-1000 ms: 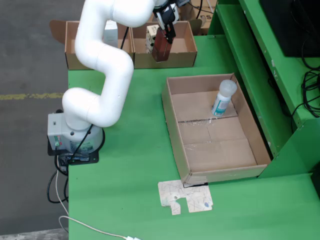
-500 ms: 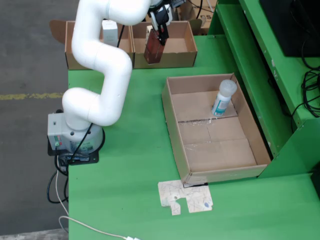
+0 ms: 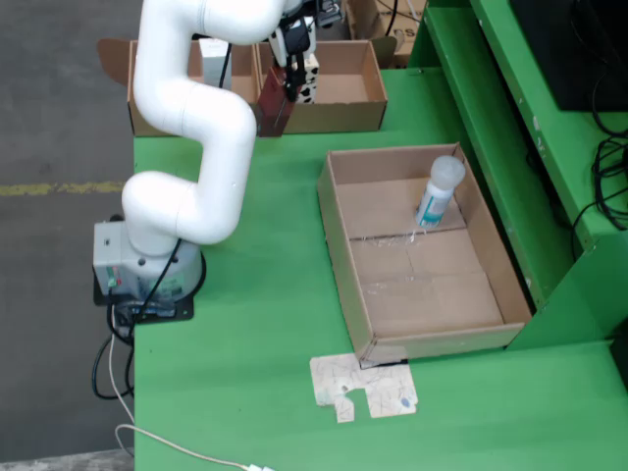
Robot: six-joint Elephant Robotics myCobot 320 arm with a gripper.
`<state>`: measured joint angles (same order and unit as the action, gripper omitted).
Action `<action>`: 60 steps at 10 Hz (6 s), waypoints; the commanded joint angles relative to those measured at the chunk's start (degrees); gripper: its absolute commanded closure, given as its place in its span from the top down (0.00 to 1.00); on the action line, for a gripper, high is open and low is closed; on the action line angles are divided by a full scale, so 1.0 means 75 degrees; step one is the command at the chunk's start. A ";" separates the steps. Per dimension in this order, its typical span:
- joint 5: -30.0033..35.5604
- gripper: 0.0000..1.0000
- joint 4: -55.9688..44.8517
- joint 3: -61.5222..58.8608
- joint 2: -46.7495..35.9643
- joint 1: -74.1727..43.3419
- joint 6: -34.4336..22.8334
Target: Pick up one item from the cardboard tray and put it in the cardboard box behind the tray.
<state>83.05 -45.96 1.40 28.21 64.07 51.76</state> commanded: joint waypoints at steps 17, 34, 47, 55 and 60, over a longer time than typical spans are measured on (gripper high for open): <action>-0.0344 0.00 -0.1534 -0.0187 -0.1505 0.1673 0.1758; -0.2014 0.00 0.0299 -0.0187 -0.1595 0.3252 0.2278; -0.3038 0.00 0.1056 -0.0186 -0.0976 0.3550 0.1585; -0.3478 0.00 0.1886 -0.0187 -0.0414 0.3633 0.1129; -0.3234 0.00 0.1453 -0.0186 -0.0357 0.4092 0.2032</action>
<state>58.97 -33.92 1.23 26.63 92.54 63.45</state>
